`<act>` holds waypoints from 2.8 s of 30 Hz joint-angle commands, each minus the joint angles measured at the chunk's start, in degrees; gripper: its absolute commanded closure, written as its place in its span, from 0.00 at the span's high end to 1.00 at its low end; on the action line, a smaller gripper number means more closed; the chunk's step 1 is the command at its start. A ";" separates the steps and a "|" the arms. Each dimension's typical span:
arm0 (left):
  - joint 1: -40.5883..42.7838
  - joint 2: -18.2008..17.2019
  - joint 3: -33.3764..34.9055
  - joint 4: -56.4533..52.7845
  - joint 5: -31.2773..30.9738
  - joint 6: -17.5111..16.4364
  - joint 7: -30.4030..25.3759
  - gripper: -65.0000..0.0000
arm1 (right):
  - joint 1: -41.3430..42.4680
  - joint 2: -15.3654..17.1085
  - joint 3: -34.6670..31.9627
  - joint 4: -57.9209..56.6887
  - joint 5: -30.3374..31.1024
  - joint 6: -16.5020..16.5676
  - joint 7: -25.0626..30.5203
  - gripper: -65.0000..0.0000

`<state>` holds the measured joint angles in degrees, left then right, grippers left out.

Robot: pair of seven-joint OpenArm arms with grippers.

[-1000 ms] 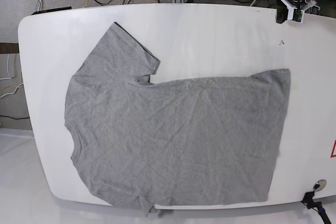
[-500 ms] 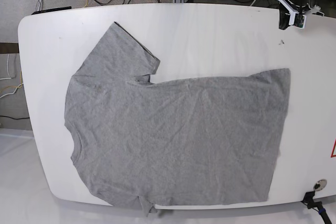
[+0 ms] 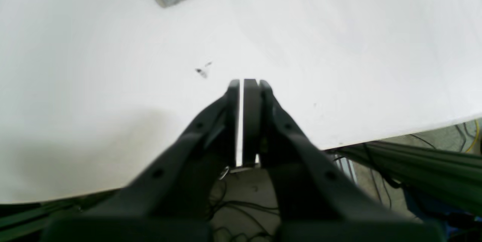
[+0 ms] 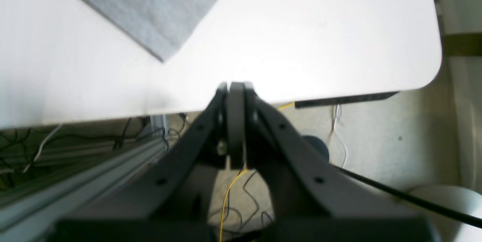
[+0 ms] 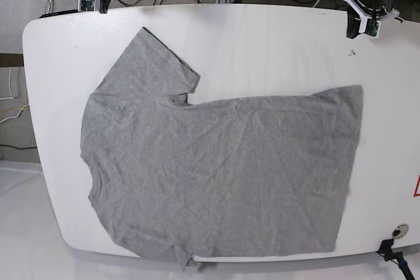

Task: Fold the T-shirt properly
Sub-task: 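Move both grippers down toward the shirt's shoulder corners, then lower both open grippers onto the shirt's shoulder edges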

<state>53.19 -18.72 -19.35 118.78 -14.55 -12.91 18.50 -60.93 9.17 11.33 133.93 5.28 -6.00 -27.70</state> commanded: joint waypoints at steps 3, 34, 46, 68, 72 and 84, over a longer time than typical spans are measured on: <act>0.22 -0.48 -0.31 2.02 0.00 -0.12 -1.06 0.00 | 1.82 0.13 3.06 1.07 1.76 7.18 0.76 0.00; -9.88 -6.35 -0.96 3.34 -1.68 2.82 0.59 0.28 | 22.04 -1.49 5.87 -10.31 5.01 15.53 -2.08 0.28; -14.71 -8.96 3.25 0.87 -11.05 4.21 6.11 0.41 | 23.10 -1.93 1.87 -15.20 7.45 16.17 -3.56 0.29; -20.36 -8.78 5.01 -4.79 -22.83 4.27 5.41 0.58 | 22.65 -2.28 0.25 -16.11 11.98 18.46 -0.55 0.09; -23.04 -9.02 4.90 -8.27 -24.42 4.29 5.89 0.60 | 23.50 -2.54 0.78 -16.75 12.95 18.75 -0.50 0.12; -26.19 -11.51 4.68 -10.98 -24.66 3.65 6.26 0.57 | 25.37 -2.80 1.57 -17.52 15.83 18.61 -6.02 0.45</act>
<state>27.24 -28.56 -14.17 107.77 -38.68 -9.04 26.20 -35.73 6.13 12.40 115.44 19.59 12.10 -34.22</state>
